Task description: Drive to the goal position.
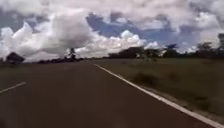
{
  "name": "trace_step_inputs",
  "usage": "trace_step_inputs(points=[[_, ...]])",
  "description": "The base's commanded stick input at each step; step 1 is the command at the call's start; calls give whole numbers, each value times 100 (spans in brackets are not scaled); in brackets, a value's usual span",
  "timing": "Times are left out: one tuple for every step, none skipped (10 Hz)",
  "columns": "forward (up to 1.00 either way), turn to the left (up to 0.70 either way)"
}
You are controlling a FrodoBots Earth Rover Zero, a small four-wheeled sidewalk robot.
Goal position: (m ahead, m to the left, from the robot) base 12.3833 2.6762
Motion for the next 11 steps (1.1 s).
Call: trace_step_inputs(points=[[100,0],[100,0],[100,0],[100,0],[100,0],[100,0],[100,0],[100,0],[100,0],[100,0],[100,0]])
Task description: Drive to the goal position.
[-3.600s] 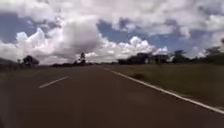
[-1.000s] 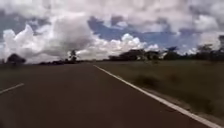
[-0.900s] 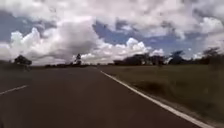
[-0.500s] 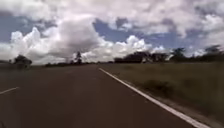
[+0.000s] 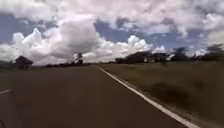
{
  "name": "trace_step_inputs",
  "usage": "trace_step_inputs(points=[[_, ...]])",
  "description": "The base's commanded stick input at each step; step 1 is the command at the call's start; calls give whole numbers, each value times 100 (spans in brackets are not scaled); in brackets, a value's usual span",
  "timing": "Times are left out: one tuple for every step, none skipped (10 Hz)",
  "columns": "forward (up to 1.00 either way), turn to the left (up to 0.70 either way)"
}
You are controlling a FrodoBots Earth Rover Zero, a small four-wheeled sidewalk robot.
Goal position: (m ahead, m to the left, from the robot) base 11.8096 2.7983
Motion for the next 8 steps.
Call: trace_step_inputs(points=[[100,0],[100,0],[100,0],[100,0],[100,0],[100,0],[100,0],[100,0]])
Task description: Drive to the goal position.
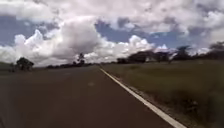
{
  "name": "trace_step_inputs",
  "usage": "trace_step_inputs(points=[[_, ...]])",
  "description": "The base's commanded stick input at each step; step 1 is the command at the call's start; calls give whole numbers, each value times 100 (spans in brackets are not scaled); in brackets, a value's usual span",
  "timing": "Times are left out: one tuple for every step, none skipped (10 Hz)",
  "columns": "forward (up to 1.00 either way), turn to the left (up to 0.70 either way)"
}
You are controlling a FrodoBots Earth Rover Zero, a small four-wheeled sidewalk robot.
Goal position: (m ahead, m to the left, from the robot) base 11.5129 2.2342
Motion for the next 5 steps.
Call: trace_step_inputs(points=[[100,3],[100,8],[100,14],[100,27],[100,39]])
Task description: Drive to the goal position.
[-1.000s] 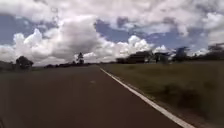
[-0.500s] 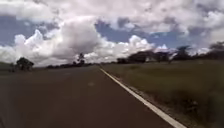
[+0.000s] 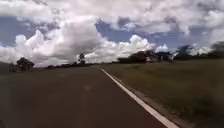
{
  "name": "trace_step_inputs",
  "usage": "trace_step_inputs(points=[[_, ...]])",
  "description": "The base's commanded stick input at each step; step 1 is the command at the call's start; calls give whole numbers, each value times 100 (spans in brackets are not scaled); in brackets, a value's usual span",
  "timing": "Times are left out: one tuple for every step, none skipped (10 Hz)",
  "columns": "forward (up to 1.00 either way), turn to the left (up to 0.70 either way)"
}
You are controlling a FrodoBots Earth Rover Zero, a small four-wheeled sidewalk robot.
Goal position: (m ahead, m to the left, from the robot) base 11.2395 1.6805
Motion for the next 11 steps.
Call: trace_step_inputs(points=[[100,40],[100,39],[100,18],[100,0],[100,0],[100,0],[100,0],[100,0],[100,0],[100,0],[100,0]])
